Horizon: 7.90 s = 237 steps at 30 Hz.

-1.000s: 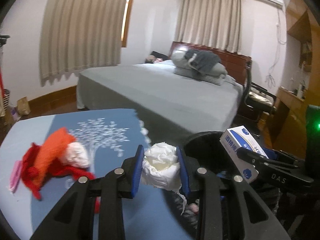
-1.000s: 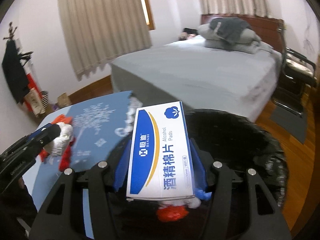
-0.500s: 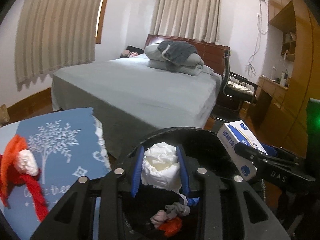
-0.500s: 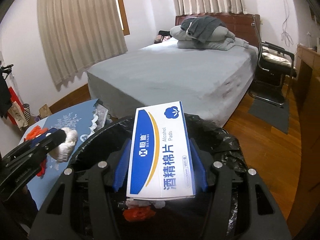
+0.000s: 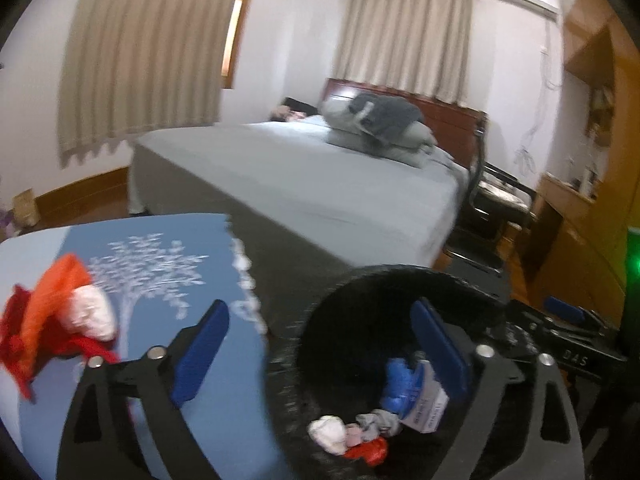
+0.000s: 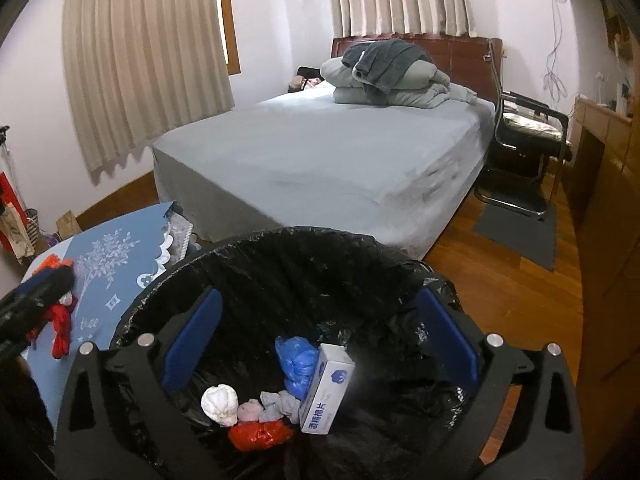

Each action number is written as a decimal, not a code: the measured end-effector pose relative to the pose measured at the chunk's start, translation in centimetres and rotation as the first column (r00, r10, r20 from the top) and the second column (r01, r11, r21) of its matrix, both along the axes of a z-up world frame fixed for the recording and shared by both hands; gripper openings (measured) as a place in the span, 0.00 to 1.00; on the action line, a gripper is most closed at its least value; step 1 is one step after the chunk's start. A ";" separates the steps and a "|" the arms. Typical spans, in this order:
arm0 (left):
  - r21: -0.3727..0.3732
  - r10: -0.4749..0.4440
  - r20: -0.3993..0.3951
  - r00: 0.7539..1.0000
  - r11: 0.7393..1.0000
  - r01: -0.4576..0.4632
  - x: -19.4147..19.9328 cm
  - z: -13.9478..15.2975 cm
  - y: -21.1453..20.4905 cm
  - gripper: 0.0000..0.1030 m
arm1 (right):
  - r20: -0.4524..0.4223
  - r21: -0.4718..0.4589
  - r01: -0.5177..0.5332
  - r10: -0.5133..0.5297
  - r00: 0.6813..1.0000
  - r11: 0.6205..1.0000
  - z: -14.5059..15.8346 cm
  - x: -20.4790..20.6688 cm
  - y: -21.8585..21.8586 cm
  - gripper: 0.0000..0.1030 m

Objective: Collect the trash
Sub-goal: 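Drop the alcohol pads box into the bin with the right tool while the left tool drops the tissue, then grasp the pink mask with the left tool while the right tool grasps the white cloth, then carry the white cloth to the bin with the right tool while the left tool carries the pink mask, then return both open tools from the bin to the red glove and orange cloth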

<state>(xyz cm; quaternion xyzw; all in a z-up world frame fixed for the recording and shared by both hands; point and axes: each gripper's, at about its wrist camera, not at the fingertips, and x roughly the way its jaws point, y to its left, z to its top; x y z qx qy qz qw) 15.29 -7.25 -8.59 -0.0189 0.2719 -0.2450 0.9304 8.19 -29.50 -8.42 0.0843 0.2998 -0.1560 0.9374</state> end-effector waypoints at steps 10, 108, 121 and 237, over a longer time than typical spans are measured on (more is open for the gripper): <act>0.053 0.220 0.046 0.974 0.974 -0.222 -0.6 0.6 9.1 0.93 | 0.012 0.013 -0.135 0.135 0.991 0.991 0.7 3.0 6.4 0.94; 0.143 0.592 -0.076 0.803 0.803 -0.578 0.5 -4.1 30.4 0.13 | -0.034 0.116 -0.536 0.543 0.839 0.836 -2.1 13.4 25.8 0.21; 0.127 0.546 -0.055 0.836 0.835 -0.536 -0.5 -2.5 27.8 0.13 | -0.019 0.116 -0.524 0.530 0.848 0.844 -1.2 11.8 24.6 0.21; 0.140 0.498 -0.003 0.867 0.859 -0.493 1.7 -2.6 23.3 0.94 | 0.001 0.041 -0.435 0.435 0.900 0.900 0.3 10.0 21.1 0.94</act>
